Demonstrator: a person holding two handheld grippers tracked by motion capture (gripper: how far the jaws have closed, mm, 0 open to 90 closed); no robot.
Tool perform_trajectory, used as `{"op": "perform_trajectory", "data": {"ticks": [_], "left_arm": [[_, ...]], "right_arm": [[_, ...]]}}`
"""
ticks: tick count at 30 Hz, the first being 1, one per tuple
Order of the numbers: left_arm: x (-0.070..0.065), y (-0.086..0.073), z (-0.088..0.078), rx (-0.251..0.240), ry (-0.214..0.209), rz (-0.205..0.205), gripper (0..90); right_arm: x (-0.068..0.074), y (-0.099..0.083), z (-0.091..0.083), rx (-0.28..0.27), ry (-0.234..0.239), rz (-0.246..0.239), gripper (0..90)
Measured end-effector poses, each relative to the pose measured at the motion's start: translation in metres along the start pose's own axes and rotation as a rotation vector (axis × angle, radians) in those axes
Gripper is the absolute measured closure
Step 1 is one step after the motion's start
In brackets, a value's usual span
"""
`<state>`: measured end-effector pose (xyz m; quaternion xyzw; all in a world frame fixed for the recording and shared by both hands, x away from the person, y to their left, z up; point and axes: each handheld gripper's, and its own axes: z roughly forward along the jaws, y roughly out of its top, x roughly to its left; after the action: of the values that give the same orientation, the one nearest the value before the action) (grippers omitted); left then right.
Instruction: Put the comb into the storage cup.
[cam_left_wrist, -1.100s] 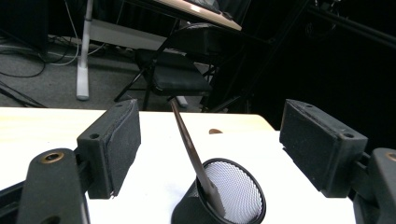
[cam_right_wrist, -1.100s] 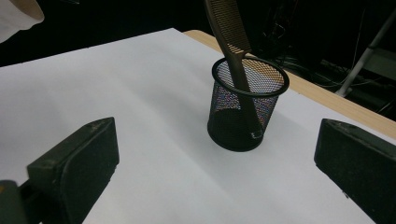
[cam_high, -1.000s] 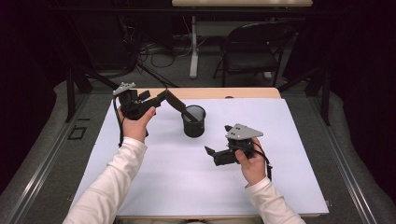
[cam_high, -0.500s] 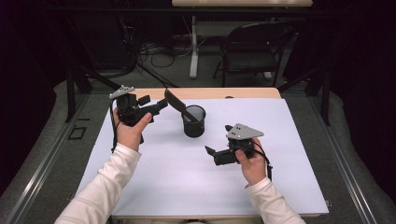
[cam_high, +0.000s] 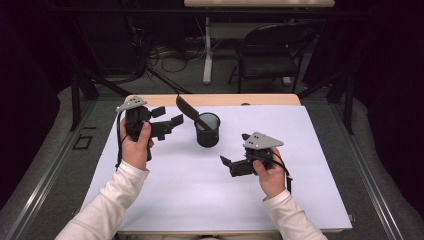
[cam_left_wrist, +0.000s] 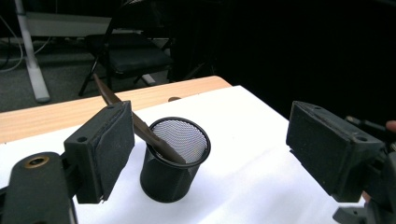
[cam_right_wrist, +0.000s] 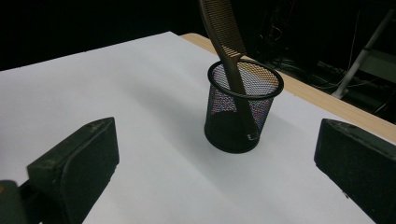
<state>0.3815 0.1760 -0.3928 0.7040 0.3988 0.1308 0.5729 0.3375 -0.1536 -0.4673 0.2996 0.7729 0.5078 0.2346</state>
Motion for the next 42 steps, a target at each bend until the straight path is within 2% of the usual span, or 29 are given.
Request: {"op": "perform_trajectory", "data": {"ticks": [3, 6, 13, 26, 30, 34, 42], "left_arm": [[-0.004, -0.001, -0.003, 0.003, 0.002, 0.026, 15.9], [-0.006, -0.002, -0.006, 0.014, -0.024, 0.039, 15.9], [-0.011, -0.010, -0.013, 0.033, -0.053, 0.089, 15.9], [-0.018, -0.025, -0.026, 0.057, -0.061, 0.169, 16.0], [-0.019, -0.030, -0.028, 0.056, -0.064, 0.179, 16.0], [-0.018, -0.035, -0.034, 0.034, -0.060, 0.191, 16.0], [-0.011, -0.046, -0.041, 0.024, -0.060, 0.175, 16.0]], "right_arm": [[0.000, 0.000, 0.000, -0.001, -0.001, 0.001, 0.0], [0.000, 0.000, -0.001, 0.000, -0.001, 0.003, 0.0], [0.000, 0.001, -0.001, -0.002, 0.001, 0.001, 0.0], [-0.002, 0.003, -0.006, -0.006, -0.010, 0.006, 0.5], [0.000, 0.003, -0.005, 0.003, -0.008, 0.002, 0.5], [0.003, 0.005, -0.004, 0.000, -0.005, 0.009, 0.5], [0.010, 0.005, -0.011, -0.006, -0.005, 0.005, 0.2]]}}
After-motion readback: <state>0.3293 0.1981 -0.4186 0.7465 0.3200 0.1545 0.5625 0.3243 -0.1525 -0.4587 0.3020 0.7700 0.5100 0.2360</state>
